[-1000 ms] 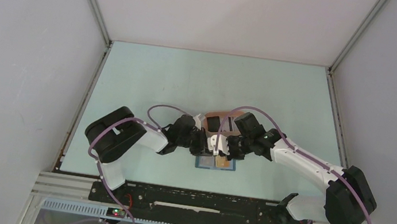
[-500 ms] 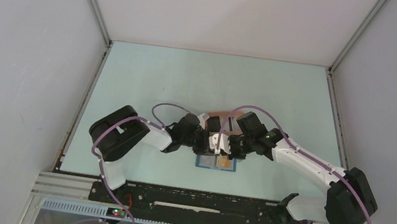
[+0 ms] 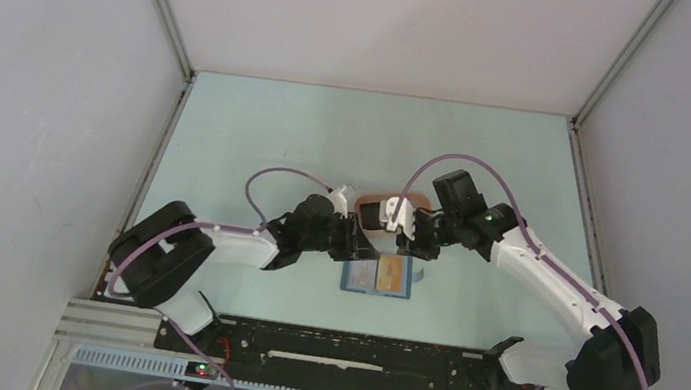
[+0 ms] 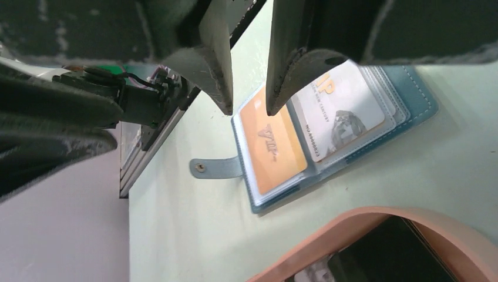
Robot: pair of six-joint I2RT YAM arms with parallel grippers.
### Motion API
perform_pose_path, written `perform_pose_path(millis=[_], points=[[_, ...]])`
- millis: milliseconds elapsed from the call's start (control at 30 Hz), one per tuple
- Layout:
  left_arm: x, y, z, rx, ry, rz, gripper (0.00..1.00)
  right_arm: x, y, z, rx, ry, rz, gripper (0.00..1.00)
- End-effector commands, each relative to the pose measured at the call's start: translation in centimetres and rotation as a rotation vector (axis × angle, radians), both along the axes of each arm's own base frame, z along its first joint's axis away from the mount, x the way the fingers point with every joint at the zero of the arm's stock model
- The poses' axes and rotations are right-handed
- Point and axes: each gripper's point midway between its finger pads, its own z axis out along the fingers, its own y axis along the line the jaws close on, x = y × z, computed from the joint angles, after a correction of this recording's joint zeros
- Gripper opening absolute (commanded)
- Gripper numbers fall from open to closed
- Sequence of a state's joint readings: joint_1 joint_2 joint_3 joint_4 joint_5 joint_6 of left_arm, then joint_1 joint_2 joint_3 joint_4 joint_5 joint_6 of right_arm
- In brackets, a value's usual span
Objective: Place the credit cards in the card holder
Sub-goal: Insert the credit card into the card holder, then close the card holder at the center of the board.
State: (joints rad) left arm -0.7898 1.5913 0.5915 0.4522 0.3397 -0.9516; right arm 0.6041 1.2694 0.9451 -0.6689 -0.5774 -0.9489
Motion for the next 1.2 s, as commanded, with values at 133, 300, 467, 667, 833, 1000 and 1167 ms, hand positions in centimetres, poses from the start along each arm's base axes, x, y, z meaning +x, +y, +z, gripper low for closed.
perform_pose_path(millis=[133,300,467,667,833,1000,1167], points=[[0.3,2.7,4.4,-0.003,-0.27,0.029,0.33,-1.0,-0.4,5.1,0.084,0.101,-0.114,0.4],[0.5,5.5,6.8,0.058,-0.412,0.085,0.33,0.6,-2.1,8.0,0.164,0.013,-0.208,0.45],[0.7,8.3,8.7,0.13,-0.52,0.138,0.34,2.5,-4.7,10.6,0.25,-0.015,-0.379,0.77],[1.4,11.8,9.8,0.247,-0.613,0.226,0.41,1.3,-4.6,10.7,0.349,0.223,-0.409,1.0],[1.5,14.1,9.0,0.282,-0.594,0.332,0.71,1.5,-4.8,6.9,0.262,0.355,-0.447,0.96],[0.8,13.8,7.6,0.212,-0.55,0.346,1.0,1.6,-5.3,1.9,0.086,0.402,-0.485,0.89],[-0.7,11.2,6.2,0.104,-0.504,0.219,1.0,1.4,-4.3,-1.9,-0.072,0.404,-0.482,0.79]])
